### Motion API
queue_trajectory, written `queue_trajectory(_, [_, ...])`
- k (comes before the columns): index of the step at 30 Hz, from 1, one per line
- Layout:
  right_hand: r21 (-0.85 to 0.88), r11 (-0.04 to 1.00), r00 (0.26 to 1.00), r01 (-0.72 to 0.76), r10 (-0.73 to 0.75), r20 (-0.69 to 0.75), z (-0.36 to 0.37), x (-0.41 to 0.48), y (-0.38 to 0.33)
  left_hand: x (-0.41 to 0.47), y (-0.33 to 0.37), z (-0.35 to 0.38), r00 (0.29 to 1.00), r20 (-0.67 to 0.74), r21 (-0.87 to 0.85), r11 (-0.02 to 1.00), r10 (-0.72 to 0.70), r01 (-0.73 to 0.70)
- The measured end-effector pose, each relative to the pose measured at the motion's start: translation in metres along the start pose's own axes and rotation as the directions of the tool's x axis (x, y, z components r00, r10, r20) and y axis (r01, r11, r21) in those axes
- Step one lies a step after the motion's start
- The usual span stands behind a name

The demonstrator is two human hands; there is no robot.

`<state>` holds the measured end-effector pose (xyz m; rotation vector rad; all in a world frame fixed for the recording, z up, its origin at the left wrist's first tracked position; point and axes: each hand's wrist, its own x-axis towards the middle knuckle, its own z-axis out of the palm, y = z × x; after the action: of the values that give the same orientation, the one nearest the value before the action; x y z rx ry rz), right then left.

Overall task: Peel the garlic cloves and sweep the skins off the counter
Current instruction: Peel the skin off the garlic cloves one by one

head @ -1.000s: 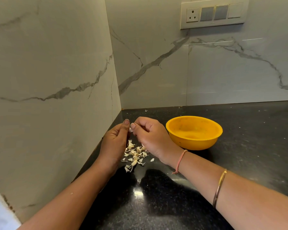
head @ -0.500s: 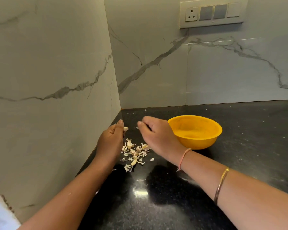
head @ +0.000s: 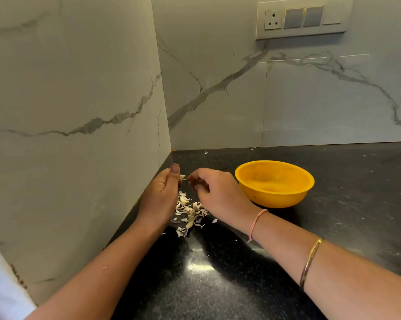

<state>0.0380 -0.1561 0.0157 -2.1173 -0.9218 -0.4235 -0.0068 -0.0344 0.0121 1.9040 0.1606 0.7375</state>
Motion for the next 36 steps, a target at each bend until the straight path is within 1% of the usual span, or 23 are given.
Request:
queue_trajectory(1, [0.066,0.998,1.000,-0.011,0.012,-0.023,0.000,0.001,0.000,0.000,0.000,0.000,1.000,0.006,0.001,1.000,0.009,-0.009])
queue_trajectory(2, [0.170,0.985,0.998,-0.024,0.032,-0.045,0.000,0.002,0.000,0.000,0.000,0.000,1.000,0.011,-0.001,1.000,0.021,-0.021])
queue_trajectory(4, [0.356,0.934,0.996,-0.040,0.064,-0.054,-0.001,0.003,-0.003,0.000,0.000,0.000,0.999,0.017,-0.004,0.999,0.035,-0.035])
queue_trajectory(6, [0.428,0.904,0.998,-0.026,0.044,-0.032,-0.003,0.003,-0.004,0.001,0.000,0.000,0.999,0.024,-0.001,0.999,0.043,-0.043])
queue_trajectory(9, [0.468,0.883,0.999,-0.031,0.048,-0.026,-0.004,0.002,-0.005,0.002,0.000,0.000,0.999,0.041,-0.030,0.999,0.035,-0.034])
queue_trajectory(13, [0.472,0.880,0.996,-0.046,0.078,-0.048,-0.006,0.004,-0.002,0.002,-0.001,0.000,0.996,0.091,-0.092,0.996,0.023,-0.015])
queue_trajectory(18, [0.631,0.761,0.987,-0.151,0.156,0.047,-0.011,0.003,-0.002,0.003,-0.001,-0.001,0.991,0.128,-0.151,0.988,0.035,-0.015])
queue_trajectory(20, [0.681,0.708,0.979,-0.189,0.189,0.075,-0.011,0.003,-0.003,0.003,-0.001,0.000,0.988,0.146,-0.150,0.988,0.050,-0.028])
queue_trajectory(22, [0.700,0.681,0.973,-0.214,0.214,0.089,-0.011,0.003,-0.002,0.003,-0.001,0.001,0.984,0.168,-0.126,0.991,0.061,-0.040])
queue_trajectory(25, [0.695,0.683,0.968,-0.224,0.238,0.079,-0.010,0.003,-0.001,0.003,-0.005,0.001,0.976,0.200,-0.060,0.996,0.081,-0.070])
queue_trajectory(28, [0.674,0.707,0.965,-0.214,0.258,0.036,-0.008,0.002,-0.001,0.003,-0.007,0.000,0.972,0.212,-0.006,0.995,0.097,-0.098])
queue_trajectory(31, [0.664,0.717,0.960,-0.211,0.280,0.003,-0.006,0.002,-0.001,0.003,-0.006,-0.003,0.981,0.169,0.020,0.995,0.097,-0.102])
queue_trajectory(36, [0.684,0.696,0.950,-0.218,0.311,-0.014,-0.005,0.003,-0.003,0.001,-0.002,-0.004,0.993,0.105,-0.018,0.998,0.059,-0.057])
